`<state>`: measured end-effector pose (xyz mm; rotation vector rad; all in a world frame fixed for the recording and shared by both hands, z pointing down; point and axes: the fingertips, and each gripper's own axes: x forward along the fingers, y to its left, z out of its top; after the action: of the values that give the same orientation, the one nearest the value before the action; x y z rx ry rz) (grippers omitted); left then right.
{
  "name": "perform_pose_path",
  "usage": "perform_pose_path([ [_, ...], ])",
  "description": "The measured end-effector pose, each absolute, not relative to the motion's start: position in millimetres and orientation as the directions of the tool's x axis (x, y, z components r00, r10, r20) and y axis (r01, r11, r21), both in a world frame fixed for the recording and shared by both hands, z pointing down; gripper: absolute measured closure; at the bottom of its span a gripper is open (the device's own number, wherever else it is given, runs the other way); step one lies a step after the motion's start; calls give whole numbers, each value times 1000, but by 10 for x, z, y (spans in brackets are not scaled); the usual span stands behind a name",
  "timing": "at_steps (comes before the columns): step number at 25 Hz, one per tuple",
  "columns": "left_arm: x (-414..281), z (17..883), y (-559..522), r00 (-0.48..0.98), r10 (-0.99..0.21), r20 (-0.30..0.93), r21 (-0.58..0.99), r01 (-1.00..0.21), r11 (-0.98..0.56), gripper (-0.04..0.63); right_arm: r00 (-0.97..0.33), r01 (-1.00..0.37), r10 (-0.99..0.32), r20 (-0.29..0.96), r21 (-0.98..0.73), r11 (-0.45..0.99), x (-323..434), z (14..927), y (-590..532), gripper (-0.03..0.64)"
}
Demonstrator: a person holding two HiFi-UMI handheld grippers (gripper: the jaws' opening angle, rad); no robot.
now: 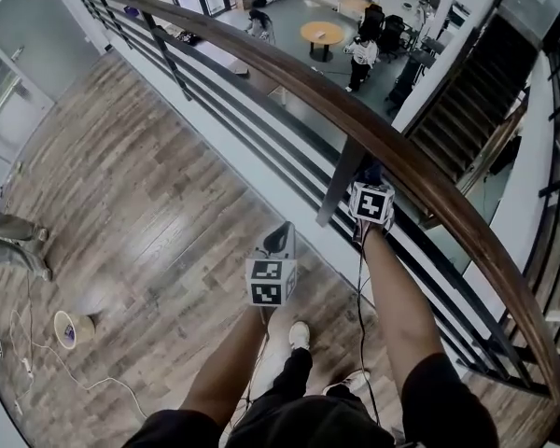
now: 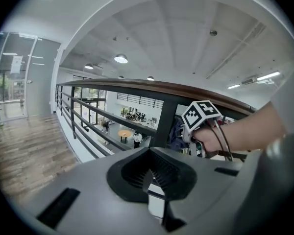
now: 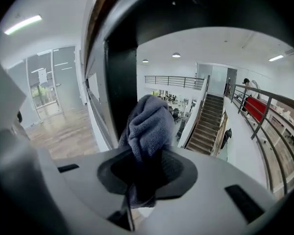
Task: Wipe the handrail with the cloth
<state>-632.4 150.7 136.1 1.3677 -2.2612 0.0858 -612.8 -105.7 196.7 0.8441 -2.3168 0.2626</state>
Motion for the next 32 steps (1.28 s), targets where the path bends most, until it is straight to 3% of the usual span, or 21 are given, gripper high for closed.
perform_pose_path([
  [10,-6092,1266,1389,-360,-828,430,201,-856,476,592,-543,-634,-532,650,98,767,-5873,1888,-1087,541],
  [32,-4744,1070,472,-156,-900,408,211,-943,259,592,-419,-800,-653,631,84,595,-3782,1882,-1459,541],
])
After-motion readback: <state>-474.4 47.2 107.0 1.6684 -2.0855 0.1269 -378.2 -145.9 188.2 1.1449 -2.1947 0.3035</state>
